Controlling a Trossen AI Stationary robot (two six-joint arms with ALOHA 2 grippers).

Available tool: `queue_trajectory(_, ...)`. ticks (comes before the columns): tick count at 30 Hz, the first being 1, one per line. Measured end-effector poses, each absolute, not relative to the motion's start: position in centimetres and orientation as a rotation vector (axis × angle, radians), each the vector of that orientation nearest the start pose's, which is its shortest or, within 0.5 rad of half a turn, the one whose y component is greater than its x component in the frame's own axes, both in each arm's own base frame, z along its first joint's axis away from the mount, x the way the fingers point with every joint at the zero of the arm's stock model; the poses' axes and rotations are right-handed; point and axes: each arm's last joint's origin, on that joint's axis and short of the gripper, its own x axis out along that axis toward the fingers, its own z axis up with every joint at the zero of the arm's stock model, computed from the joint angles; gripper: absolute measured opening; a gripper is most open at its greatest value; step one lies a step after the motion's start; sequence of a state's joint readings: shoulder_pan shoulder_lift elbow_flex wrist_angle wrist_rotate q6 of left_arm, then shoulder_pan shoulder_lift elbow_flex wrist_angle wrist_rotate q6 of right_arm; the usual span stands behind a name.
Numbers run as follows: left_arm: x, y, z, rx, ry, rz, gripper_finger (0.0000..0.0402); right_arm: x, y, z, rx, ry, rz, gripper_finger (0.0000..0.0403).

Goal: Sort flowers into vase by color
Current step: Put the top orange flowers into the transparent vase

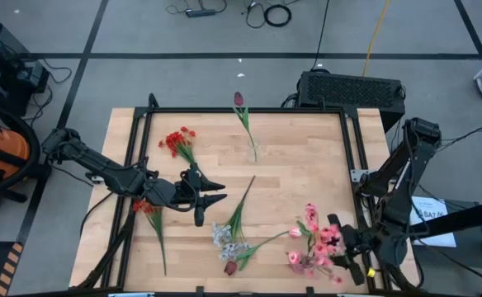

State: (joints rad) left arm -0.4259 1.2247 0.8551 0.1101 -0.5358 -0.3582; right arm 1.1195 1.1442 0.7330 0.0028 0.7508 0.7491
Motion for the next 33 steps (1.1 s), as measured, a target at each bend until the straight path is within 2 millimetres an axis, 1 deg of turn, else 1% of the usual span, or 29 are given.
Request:
queue_trajectory(5, 25.2, -9.8, 29.5, -0.234, 0.208, 0.149, 0.0134, 11.4, 19.1, 27.6, 0.417, 0.387, 0.259, 0.0133)
queue_trajectory(8, 25.2, -9.8, 29.5, -0.234, 0.208, 0.149, 0.0134, 10.9, 18.2, 27.7, 0.422, 0.430, 0.261, 0.0126)
queue_trajectory(13, 25.2, -9.8, 29.5, -0.227, 0.215, 0.150, 0.0134, 10.2, 16.9, 26.8, 0.415, 0.545, 0.194, 0.0112)
queue_trajectory(17, 25.1, -9.8, 29.2, -0.217, 0.241, 0.155, 0.0134, 9.7, 16.1, 26.0, 0.483, 0.672, 0.138, 0.0096)
queue_trajectory(22, 25.1, -9.8, 29.1, -0.212, 0.251, 0.156, 0.0134, 9.1, 15.0, 24.9, 0.591, 0.793, -0.028, 0.0069)
queue_trajectory(24, 25.1, -9.8, 29.1, -0.213, 0.251, 0.156, 0.0134, 8.9, 14.2, 24.4, 0.659, 0.826, -0.144, 0.0054)
queue_trajectory(29, 25.1, -9.7, 29.1, -0.214, 0.250, 0.159, 0.0134, 8.8, 12.1, 23.4, 0.875, 0.917, -0.493, 0.0014)
queue_trajectory(31, 25.1, -9.6, 29.1, -0.213, 0.245, 0.181, 0.0134, 9.0, 11.5, 23.3, 0.926, 0.939, -0.581, 0.0004)
queue_trajectory(33, 25.3, -9.3, 29.1, -0.219, 0.242, 0.197, 0.0134, 9.5, 11.1, 23.3, 0.955, 0.923, -0.624, 0.0003)
